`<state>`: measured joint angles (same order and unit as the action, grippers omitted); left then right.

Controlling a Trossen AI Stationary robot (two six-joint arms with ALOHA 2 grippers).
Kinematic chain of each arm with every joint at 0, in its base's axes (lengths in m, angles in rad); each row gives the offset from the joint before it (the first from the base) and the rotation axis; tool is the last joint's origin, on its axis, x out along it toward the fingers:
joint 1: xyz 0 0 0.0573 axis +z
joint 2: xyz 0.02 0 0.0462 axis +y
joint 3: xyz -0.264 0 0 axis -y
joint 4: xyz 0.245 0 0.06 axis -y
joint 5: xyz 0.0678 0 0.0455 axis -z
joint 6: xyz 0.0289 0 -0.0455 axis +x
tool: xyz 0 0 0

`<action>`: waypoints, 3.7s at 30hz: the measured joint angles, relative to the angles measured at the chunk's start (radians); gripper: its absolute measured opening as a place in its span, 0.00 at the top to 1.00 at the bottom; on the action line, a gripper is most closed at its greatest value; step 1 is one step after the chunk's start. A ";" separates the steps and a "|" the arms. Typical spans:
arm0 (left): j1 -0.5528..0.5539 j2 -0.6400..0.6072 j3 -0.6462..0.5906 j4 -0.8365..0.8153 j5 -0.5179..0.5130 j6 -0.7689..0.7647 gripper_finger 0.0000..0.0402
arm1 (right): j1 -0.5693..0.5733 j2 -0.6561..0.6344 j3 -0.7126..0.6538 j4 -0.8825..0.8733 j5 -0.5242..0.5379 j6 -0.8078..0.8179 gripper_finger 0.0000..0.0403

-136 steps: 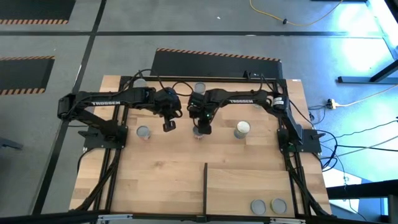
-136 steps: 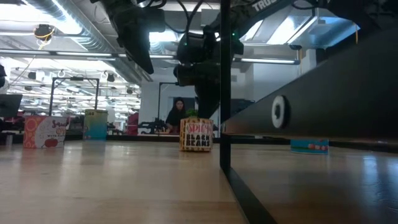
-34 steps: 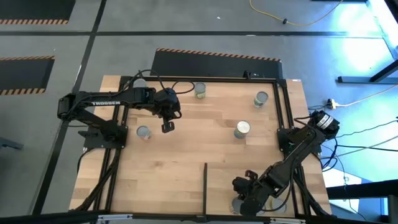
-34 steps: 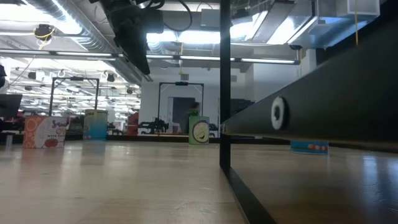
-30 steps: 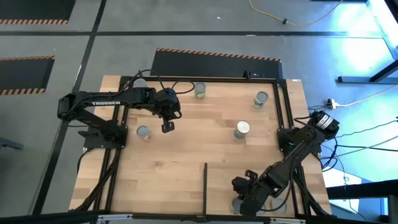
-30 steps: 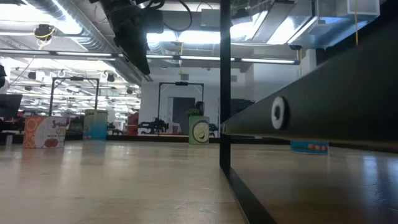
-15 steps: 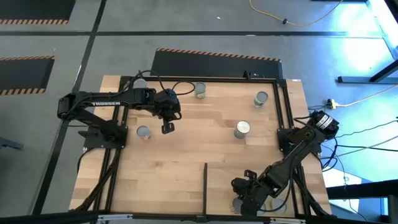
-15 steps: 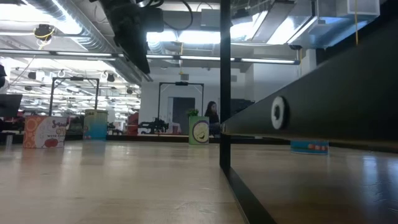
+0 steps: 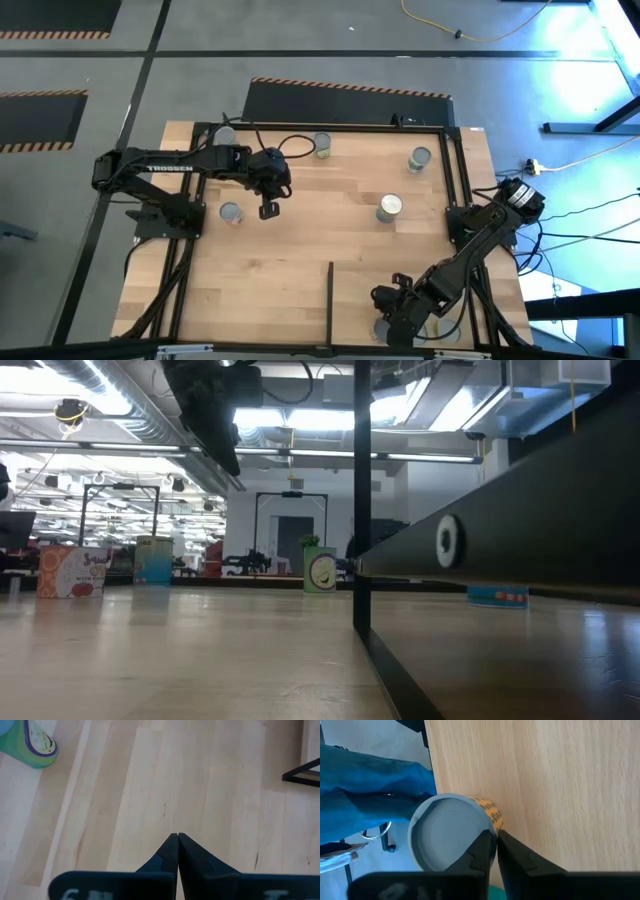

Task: Pick and place cans onto a shelf
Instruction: Put the canned black beans on the shelf, then put the canned sauce on the shelf

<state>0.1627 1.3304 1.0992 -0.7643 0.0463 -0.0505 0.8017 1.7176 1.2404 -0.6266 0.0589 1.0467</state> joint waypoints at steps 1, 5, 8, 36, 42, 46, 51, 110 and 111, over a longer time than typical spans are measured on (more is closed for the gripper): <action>0.000 0.000 0.000 0.000 0.000 0.000 1.00 | 0.000 0.000 0.000 0.000 0.000 0.003 0.91; 0.000 0.000 0.000 0.000 0.000 0.000 1.00 | 0.000 0.000 0.000 0.000 0.000 0.020 0.91; 0.000 0.000 0.000 0.000 0.000 0.000 1.00 | 0.000 0.000 0.000 0.000 0.000 0.020 0.91; 0.000 0.000 0.000 -0.006 0.000 0.008 1.00 | -0.013 0.000 0.000 0.000 0.010 -0.007 0.81; 0.000 0.000 0.000 -0.006 0.083 0.071 1.00 | -0.016 0.000 0.000 0.000 0.010 -0.008 0.79; 0.000 0.000 0.000 -0.006 0.208 0.135 1.00 | -0.016 0.000 0.016 -0.002 0.010 -0.016 0.79; 0.000 0.000 0.000 -0.008 0.385 0.220 1.00 | -0.016 0.000 0.059 -0.043 0.011 -0.037 0.79; -0.094 -0.008 -0.256 -0.367 -0.038 -0.856 0.85 | -0.051 -0.001 0.531 -0.738 0.341 -0.110 0.79; -0.094 -0.008 -0.256 -0.367 -0.040 -0.856 0.85 | -0.051 -0.001 0.531 -0.738 0.341 -0.109 0.79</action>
<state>0.0685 1.3220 0.8436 -1.1313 0.0061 -0.9066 0.7509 1.7168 1.7714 -1.3646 0.3998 0.9373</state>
